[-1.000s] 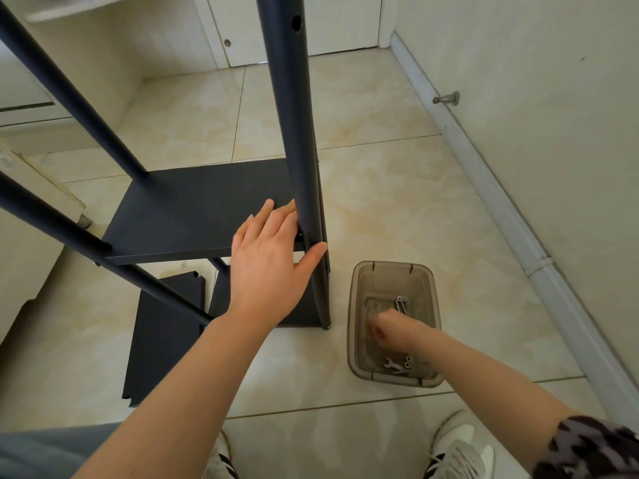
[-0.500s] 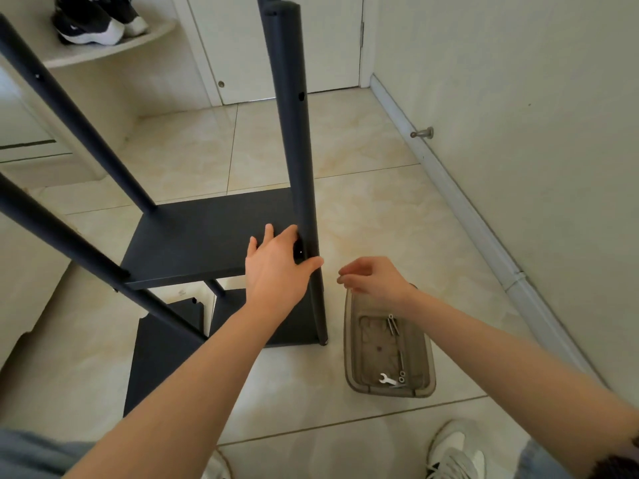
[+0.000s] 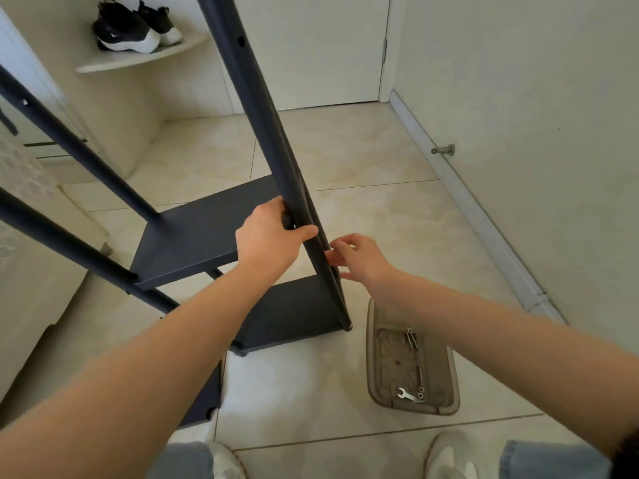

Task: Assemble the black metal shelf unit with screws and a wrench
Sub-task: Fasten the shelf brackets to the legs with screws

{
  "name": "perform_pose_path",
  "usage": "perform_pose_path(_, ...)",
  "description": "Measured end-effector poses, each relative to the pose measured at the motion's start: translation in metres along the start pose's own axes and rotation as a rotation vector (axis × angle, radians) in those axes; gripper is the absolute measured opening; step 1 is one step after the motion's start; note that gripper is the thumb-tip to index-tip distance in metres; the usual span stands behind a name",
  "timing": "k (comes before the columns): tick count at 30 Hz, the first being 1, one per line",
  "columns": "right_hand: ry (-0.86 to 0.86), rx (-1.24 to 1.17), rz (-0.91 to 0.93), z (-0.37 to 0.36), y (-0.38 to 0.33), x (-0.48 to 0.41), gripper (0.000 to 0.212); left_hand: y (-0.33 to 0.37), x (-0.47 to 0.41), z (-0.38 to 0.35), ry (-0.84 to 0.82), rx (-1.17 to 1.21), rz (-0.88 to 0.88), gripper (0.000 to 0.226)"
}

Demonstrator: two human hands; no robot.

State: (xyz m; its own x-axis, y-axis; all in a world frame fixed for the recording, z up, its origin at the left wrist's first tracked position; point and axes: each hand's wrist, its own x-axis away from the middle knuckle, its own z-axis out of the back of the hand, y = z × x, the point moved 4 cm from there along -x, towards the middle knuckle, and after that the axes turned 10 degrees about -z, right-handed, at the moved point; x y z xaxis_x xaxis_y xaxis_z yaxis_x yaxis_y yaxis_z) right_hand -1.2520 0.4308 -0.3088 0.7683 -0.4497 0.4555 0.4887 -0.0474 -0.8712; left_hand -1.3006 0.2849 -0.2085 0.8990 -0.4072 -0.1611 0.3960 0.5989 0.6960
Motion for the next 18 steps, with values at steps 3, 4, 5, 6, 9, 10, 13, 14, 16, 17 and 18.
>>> perform_pose_path(3, -0.023, 0.002, 0.008, -0.009, -0.018, 0.000, 0.012, -0.008, -0.007, 0.020, 0.028, 0.091, 0.027, 0.037)
perform_pose_path(4, -0.040, 0.011, 0.009, -0.012, -0.024, 0.000, 0.013, -0.012, -0.008, 0.026, 0.032, 0.107, 0.024, 0.038)
perform_pose_path(5, -0.062, 0.026, 0.010, -0.014, -0.030, 0.000, 0.014, -0.016, -0.009, 0.031, 0.034, 0.116, 0.019, 0.038)
perform_pose_path(6, -0.085, 0.048, 0.015, -0.017, -0.035, 0.000, 0.015, -0.020, -0.009, 0.037, 0.038, 0.124, 0.014, 0.038)
perform_pose_path(9, -0.118, 0.108, 0.033, -0.025, -0.051, 0.000, 0.013, -0.029, -0.011, 0.050, 0.070, 0.159, 0.017, 0.035)
perform_pose_path(10, -0.114, 0.121, 0.039, -0.028, -0.056, 0.000, 0.012, -0.031, -0.012, 0.053, 0.086, 0.177, 0.025, 0.035)
perform_pose_path(13, -0.093, 0.184, 0.086, -0.036, -0.068, -0.001, 0.015, -0.035, -0.015, 0.063, 0.131, 0.246, 0.053, 0.035)
perform_pose_path(14, -0.086, 0.221, 0.113, -0.039, -0.073, -0.001, 0.018, -0.036, -0.016, 0.065, 0.142, 0.280, 0.063, 0.036)
perform_pose_path(16, -0.075, 0.297, 0.185, -0.044, -0.082, 0.003, 0.021, -0.040, -0.016, 0.069, 0.161, 0.349, 0.082, 0.036)
perform_pose_path(17, -0.064, 0.313, 0.210, -0.047, -0.085, 0.005, 0.022, -0.042, -0.016, 0.070, 0.172, 0.381, 0.089, 0.035)
perform_pose_path(18, -0.051, 0.307, 0.223, -0.049, -0.087, 0.006, 0.022, -0.045, -0.015, 0.071, 0.182, 0.411, 0.096, 0.033)
